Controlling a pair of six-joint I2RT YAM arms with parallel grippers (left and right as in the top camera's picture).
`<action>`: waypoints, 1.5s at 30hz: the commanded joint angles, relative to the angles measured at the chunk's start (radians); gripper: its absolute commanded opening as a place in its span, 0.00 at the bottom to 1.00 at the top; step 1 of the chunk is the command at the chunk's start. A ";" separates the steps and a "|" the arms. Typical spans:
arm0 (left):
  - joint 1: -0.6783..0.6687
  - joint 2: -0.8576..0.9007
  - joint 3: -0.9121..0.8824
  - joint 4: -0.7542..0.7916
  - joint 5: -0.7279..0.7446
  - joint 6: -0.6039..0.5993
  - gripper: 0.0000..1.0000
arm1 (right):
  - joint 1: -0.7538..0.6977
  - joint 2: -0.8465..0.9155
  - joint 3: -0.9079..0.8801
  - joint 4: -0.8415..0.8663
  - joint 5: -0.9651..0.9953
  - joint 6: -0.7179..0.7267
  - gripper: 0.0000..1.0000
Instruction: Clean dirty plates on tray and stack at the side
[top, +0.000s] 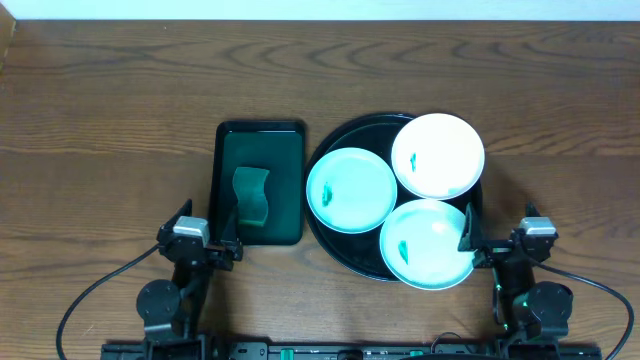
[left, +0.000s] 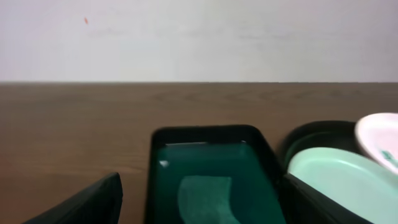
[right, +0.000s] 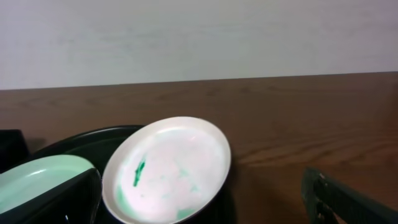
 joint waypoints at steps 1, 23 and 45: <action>0.004 0.003 0.096 -0.072 0.040 -0.129 0.80 | -0.005 0.011 0.065 -0.049 -0.063 0.026 0.99; 0.004 1.108 1.343 -1.140 0.037 -0.091 0.98 | -0.005 1.020 1.188 -0.882 -0.343 0.062 0.99; -0.098 1.410 1.150 -1.041 -0.056 -0.160 0.50 | 0.113 1.524 1.231 -0.954 -0.328 0.036 0.38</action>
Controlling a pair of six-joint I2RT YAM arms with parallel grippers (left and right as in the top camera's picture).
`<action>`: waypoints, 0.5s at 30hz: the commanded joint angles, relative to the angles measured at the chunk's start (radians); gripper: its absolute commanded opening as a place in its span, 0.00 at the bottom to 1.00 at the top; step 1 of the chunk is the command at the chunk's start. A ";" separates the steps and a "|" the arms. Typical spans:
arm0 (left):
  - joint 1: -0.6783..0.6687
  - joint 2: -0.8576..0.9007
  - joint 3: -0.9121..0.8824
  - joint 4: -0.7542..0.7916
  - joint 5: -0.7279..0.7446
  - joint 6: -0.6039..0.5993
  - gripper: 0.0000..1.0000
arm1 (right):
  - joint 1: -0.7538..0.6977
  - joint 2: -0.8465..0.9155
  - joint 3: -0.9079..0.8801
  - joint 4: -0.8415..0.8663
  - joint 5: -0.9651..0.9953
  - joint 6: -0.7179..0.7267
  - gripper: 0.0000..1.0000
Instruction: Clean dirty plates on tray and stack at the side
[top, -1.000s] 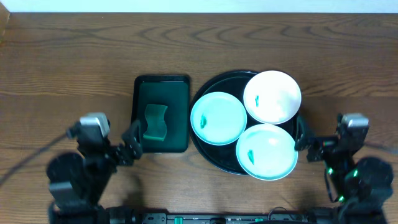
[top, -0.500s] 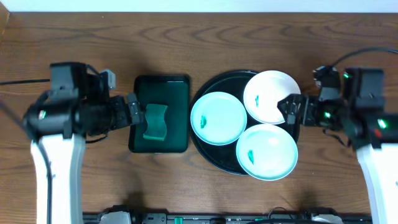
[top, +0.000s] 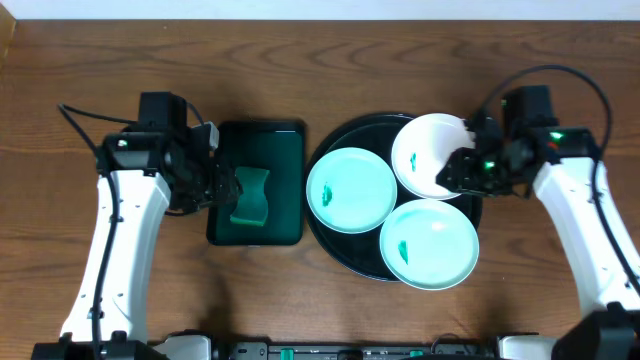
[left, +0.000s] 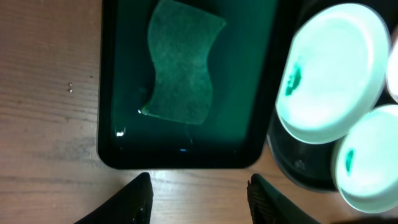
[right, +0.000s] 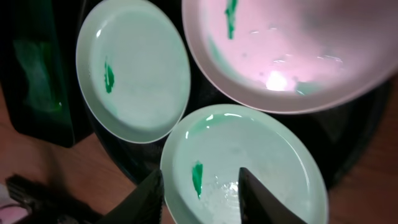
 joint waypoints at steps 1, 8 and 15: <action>-0.007 0.005 -0.049 0.038 -0.040 -0.040 0.51 | 0.063 0.045 0.016 0.026 0.046 -0.008 0.39; -0.006 0.005 -0.146 0.141 -0.063 -0.092 0.50 | 0.126 0.126 0.016 0.123 0.103 -0.007 0.46; -0.006 0.005 -0.178 0.166 -0.143 -0.092 0.52 | 0.151 0.198 0.015 0.174 0.119 -0.008 0.49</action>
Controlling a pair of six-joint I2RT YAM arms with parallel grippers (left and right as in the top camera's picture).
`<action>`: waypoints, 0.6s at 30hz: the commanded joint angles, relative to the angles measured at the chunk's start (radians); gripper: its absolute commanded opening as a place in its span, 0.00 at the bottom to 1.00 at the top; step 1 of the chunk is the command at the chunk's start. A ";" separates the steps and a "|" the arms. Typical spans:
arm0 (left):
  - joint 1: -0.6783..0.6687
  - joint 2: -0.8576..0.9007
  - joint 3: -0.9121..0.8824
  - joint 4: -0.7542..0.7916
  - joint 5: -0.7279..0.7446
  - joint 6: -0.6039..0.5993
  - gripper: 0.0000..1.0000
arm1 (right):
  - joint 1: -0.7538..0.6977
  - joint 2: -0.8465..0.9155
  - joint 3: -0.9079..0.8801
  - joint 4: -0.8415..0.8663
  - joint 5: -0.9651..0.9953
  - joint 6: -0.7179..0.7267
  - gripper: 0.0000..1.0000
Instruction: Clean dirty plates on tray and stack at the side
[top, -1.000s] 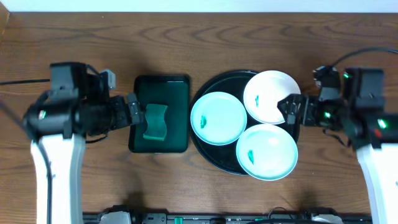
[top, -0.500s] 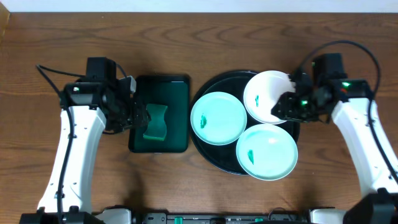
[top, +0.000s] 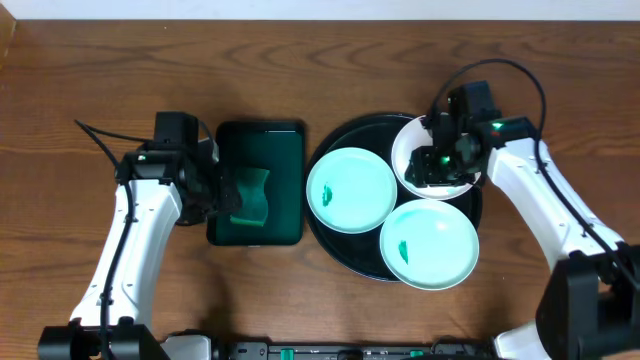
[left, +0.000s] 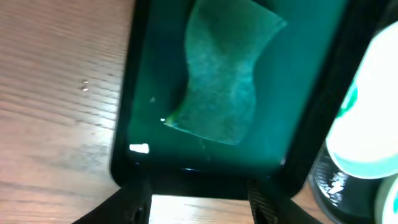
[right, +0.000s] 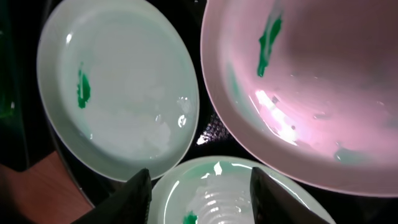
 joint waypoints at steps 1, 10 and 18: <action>-0.001 0.005 -0.006 0.001 -0.050 -0.017 0.52 | 0.010 0.040 0.014 0.010 0.033 -0.007 0.50; -0.002 0.005 -0.006 0.005 -0.050 -0.017 0.53 | 0.010 0.117 0.014 0.038 0.037 0.004 0.47; -0.002 0.005 -0.006 0.005 -0.050 -0.017 0.53 | 0.027 0.152 0.013 0.095 0.036 0.046 0.31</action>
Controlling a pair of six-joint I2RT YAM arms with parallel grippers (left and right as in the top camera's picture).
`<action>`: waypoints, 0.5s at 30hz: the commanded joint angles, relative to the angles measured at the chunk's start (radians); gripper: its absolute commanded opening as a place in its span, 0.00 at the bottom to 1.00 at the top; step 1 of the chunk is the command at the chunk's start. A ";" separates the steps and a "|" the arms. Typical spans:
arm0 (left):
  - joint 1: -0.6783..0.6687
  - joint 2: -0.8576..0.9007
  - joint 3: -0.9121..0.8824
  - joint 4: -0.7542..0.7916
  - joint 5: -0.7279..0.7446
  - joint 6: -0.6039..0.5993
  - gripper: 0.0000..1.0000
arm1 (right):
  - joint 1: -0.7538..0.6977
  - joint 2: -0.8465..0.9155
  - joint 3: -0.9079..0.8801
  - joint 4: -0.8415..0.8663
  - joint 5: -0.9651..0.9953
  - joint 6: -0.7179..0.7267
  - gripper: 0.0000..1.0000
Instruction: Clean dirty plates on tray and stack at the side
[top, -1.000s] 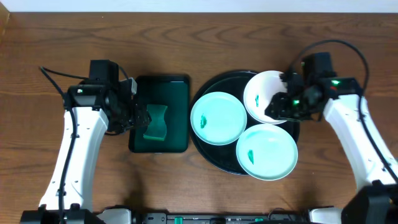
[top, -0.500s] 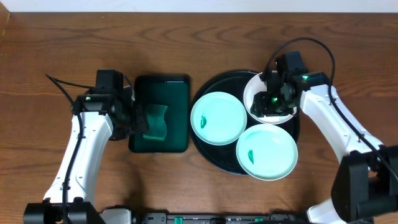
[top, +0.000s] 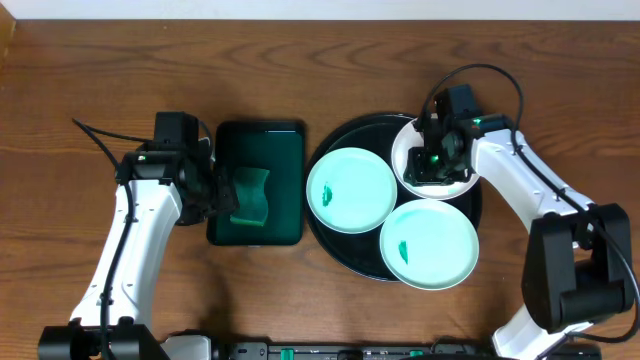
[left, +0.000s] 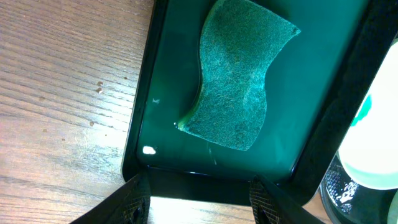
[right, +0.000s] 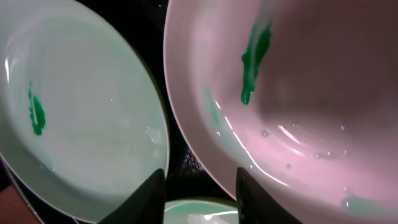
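Note:
A round black tray (top: 345, 250) holds three plates with green smears: a mint one (top: 351, 190) at its left, a mint one (top: 430, 244) at the front, and a white-pink one (top: 437, 155) at the back right. A green sponge (top: 250, 195) lies in a black basin (top: 260, 135) of green water left of the tray. My left gripper (top: 228, 195) hangs open over the basin's left side, with the sponge (left: 239, 109) ahead of its fingers (left: 134, 202). My right gripper (right: 199, 193) is open low over the pink plate (right: 298, 112), near its rim beside the left mint plate (right: 81, 118).
Bare wooden table (top: 100, 80) surrounds the basin and tray. The basin's rim (left: 146, 124) stands between my left fingers and the sponge. Both arms' cables loop over the table at the far left and right.
My right gripper has come closer to the pink plate's left rim, and its fingers stand a little nearer together. The left gripper has hardly shifted over the basin. Plates and sponge lie as before.
Both arms first sat parked at the table's front edge with open grippers. Then the left was over the basin and the right above the tray's right side. After that the right stood over the white-pink plate, where it now hangs lower.

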 joint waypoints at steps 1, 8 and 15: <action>-0.002 0.005 -0.006 -0.001 -0.014 -0.002 0.53 | 0.027 0.017 0.012 0.007 0.002 0.023 0.32; -0.002 0.005 -0.006 0.005 -0.014 -0.002 0.53 | 0.078 0.018 0.010 0.017 0.027 0.068 0.29; -0.001 0.005 -0.006 0.005 -0.014 -0.002 0.53 | 0.126 0.018 -0.021 0.046 0.150 0.184 0.29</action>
